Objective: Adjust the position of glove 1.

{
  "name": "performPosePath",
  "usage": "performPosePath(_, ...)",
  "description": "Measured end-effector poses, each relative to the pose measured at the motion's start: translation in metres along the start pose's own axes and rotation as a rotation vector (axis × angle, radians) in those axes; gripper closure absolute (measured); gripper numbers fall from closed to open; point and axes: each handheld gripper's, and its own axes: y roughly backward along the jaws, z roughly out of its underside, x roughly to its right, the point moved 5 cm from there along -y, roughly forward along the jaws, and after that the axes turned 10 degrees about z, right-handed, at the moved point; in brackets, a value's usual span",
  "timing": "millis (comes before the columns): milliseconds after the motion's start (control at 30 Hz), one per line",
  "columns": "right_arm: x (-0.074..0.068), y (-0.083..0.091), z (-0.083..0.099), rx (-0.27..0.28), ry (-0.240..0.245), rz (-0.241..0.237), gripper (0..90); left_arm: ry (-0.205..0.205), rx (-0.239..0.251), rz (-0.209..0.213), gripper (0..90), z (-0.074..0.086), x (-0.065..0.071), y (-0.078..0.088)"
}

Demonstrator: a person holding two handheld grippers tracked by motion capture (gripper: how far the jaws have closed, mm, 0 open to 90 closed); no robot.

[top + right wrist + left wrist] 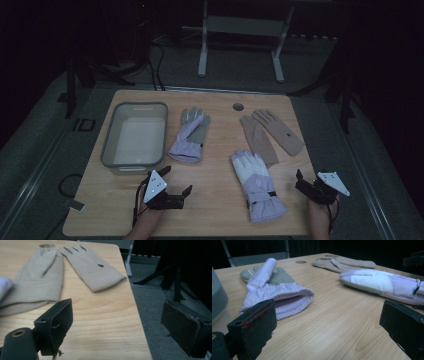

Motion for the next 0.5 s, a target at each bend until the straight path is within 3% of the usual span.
performPosePath(133, 0.001, -0.004, 0.001, -0.055, -0.006, -0.005, 11.0, 0.003, -0.002, 0.0, 1.4, 0.0, 0.0, 0.0)
performPosePath(200, 0.001, -0.004, 0.001, -0.055, -0.006, -0.005, 11.0, 0.004, -0.001, -0.001, 1.4, 0.0, 0.0, 0.0)
performPosePath(267, 0.004, -0.006, 0.004, -0.108, -0.018, 0.01, 11.0, 0.007, -0.003, 0.002, 1.4, 0.0, 0.0, 0.001)
performPosePath(367, 0.007, -0.006, 0.005, -0.113, 0.003, 0.025, 11.0, 0.008, -0.002, 0.002, 1.4, 0.001, 0.001, 0.002)
performPosePath(400, 0.011, -0.009, 0.006, -0.151, 0.024, 0.033, 11.0, 0.011, 0.003, 0.001, 1.4, 0.001, 0.001, 0.002)
performPosePath(433, 0.011, -0.009, 0.006, -0.151, 0.024, 0.033, 11.0, 0.011, 0.003, 0.001, 1.5, 0.001, 0.001, 0.002)
performPosePath(467, 0.013, -0.01, 0.005, -0.168, 0.016, 0.029, 11.0, 0.012, 0.005, 0.0, 1.5, 0.001, 0.001, 0.002)
performPosePath(500, 0.017, -0.013, 0.003, -0.219, -0.008, 0.01, 11.0, 0.011, 0.004, -0.001, 1.4, 0.001, 0.001, 0.002)
